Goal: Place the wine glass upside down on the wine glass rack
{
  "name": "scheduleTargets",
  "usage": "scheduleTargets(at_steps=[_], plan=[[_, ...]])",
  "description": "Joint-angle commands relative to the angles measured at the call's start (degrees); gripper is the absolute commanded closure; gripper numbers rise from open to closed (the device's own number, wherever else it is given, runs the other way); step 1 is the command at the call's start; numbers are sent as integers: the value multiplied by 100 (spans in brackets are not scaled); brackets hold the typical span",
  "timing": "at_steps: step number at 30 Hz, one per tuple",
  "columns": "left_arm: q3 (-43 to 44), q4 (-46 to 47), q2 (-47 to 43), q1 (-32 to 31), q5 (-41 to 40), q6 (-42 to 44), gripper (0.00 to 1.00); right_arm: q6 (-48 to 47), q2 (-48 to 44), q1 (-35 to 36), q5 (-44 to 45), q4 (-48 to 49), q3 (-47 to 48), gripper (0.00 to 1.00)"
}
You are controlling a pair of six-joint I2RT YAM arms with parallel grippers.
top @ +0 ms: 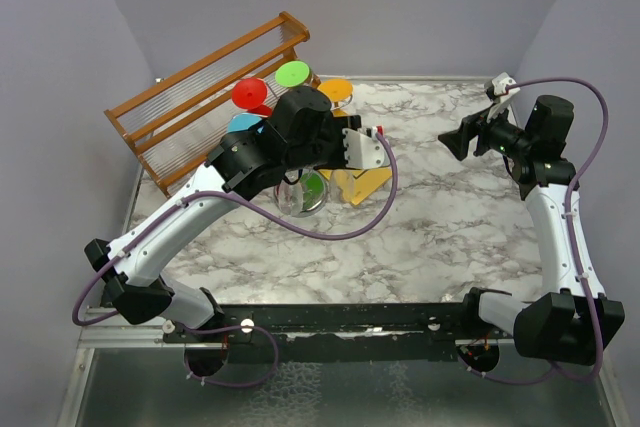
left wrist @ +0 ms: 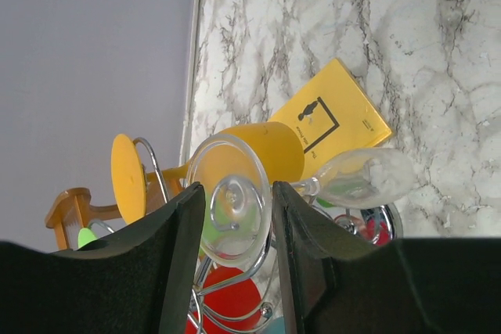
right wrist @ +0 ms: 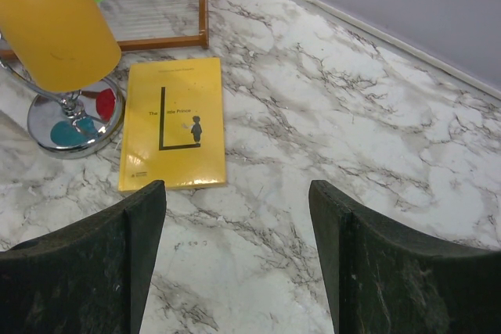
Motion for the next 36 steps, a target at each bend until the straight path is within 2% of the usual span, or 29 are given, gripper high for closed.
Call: scheduleTargets(at_steps=[1,3,8,12,15,19,23,25,28,31,36], plan=[[181,-20,-128,-29,394,-195,56,-62,-110,-12,18,102,33,26],[205,-74,-175,-20,510,-299,52,-111,-68,-12,5,-3,146,26],[198,-152,-434,56,512,-599,32,-341,95,-12,120,-525,590,26],[163,-110,-697,328,581,-854,18,-614,263,-12,77,-1019,935,24],[114,-107,-895,623,730,-1035,11,-722,392,-11,104,-1302,1174,23],[116,-18,-1218,1171,940,-1371,6,-757,614,63,158,-1672,1485,21],[-51,369,-1597,2036,766,-1924,3,-794,882,706,934,-2091,1865,17],[-301,716,-1807,2537,311,-2214,2,-805,1055,1026,1266,-2305,2092,12],[-809,1404,-2113,3249,-1083,-2607,1,-643,1207,1077,1669,-2464,2473,7],[-1446,2132,-2511,3868,-1896,-2908,1,-143,760,1077,2301,-1733,2209,1],[-2423,2931,-3399,4537,-1475,-3393,1,218,-277,1077,2885,-445,1354,0]])
